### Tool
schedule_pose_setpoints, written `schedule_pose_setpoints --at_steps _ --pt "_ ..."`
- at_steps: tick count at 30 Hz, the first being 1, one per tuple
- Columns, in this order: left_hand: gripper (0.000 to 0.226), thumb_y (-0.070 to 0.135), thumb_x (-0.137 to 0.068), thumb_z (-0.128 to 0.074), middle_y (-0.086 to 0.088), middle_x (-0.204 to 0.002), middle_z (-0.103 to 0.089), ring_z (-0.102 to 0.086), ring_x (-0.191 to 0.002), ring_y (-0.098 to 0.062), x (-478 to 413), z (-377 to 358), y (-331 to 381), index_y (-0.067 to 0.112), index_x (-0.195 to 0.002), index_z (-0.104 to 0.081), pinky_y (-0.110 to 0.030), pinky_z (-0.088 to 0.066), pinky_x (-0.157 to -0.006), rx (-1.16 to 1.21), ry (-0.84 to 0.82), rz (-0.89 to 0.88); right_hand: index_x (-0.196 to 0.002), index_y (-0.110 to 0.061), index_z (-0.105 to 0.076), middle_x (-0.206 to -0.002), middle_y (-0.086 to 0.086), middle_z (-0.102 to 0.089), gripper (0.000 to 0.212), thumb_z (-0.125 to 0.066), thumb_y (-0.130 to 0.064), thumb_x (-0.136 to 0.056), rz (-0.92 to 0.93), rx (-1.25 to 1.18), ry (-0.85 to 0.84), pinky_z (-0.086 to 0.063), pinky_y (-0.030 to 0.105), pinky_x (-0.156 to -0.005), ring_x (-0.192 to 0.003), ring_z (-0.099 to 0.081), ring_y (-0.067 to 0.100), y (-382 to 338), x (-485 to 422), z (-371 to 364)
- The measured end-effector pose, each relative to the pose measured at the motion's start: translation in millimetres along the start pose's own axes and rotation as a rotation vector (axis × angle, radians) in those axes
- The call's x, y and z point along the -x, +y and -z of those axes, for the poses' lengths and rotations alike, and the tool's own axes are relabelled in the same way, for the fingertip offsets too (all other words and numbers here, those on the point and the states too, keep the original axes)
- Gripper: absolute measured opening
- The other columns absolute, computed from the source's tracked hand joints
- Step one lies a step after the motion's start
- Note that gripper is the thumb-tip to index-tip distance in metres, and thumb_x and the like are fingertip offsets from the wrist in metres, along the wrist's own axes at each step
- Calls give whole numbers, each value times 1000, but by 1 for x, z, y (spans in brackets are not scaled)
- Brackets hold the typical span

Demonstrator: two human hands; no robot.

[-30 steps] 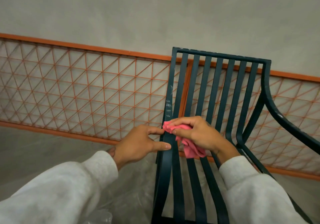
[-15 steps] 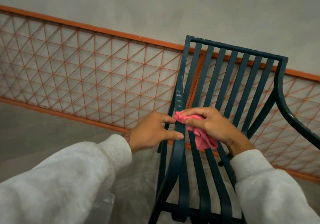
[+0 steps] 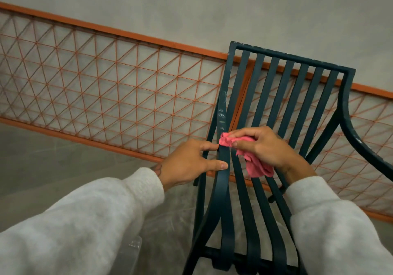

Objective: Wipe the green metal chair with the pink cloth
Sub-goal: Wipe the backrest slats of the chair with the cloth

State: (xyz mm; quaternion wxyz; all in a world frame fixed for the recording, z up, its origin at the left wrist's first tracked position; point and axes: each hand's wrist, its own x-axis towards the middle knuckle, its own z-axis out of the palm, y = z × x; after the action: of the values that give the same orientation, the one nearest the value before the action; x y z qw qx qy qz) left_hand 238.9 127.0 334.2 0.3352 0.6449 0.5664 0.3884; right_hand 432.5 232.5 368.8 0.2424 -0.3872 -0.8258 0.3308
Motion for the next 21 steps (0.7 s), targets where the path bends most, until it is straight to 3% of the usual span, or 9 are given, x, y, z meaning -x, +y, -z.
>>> schedule_pose_setpoints --at_steps 2,4,8,12,16,21 --pt "56 37 -80 -76 12 -113 -70 -69 -84 4 0 0 -2 26 -132 -58 -10 -50 -70 -2 -5 15 -99 -37 -77 -99 -4 -76 13 -70 -28 -92 -25 42 51 -61 39 -82 -85 -73 19 -2 -7 -5" --pt "63 43 -77 -76 4 -127 -66 -68 -100 -6 0 -1 -4 28 -135 -55 -24 -53 -86 -25 6 25 -101 -37 -76 -93 -2 -76 13 -69 -29 -93 -13 58 68 -62 40 -79 -83 -73 21 -3 -7 -9" --pt "64 47 -76 -76 5 -127 -66 -64 -111 -13 -1 -1 -5 31 -134 -55 -40 -51 -98 -43 16 26 -103 -37 -76 -107 -6 -75 16 -69 -27 -93 30 6 -43 -61 39 -85 -91 -73 19 -2 3 -7" --pt "69 51 -73 -76 4 -131 -64 -63 -114 -15 -2 -1 -6 30 -135 -55 -44 -51 -99 -41 22 36 -104 -36 -76 -107 -10 -75 17 -69 -27 -92 19 31 -33 -59 34 -85 -95 -71 12 -3 4 -3" --pt "63 47 -74 -77 7 -130 -64 -63 -115 -13 -3 0 -6 30 -132 -58 -44 -48 -102 -35 6 42 -108 -32 -75 -93 -1 -75 16 -67 -28 -94 -3 57 98 -57 15 -63 -76 -72 15 -6 -2 -12" --pt "69 47 -74 -77 2 -129 -65 -63 -116 -16 -3 -1 -8 28 -136 -55 -45 -49 -101 -30 12 41 -101 -35 -76 -96 -21 -73 18 -67 -21 -94 65 2 0 -53 14 -65 -82 -71 3 -9 11 -12"
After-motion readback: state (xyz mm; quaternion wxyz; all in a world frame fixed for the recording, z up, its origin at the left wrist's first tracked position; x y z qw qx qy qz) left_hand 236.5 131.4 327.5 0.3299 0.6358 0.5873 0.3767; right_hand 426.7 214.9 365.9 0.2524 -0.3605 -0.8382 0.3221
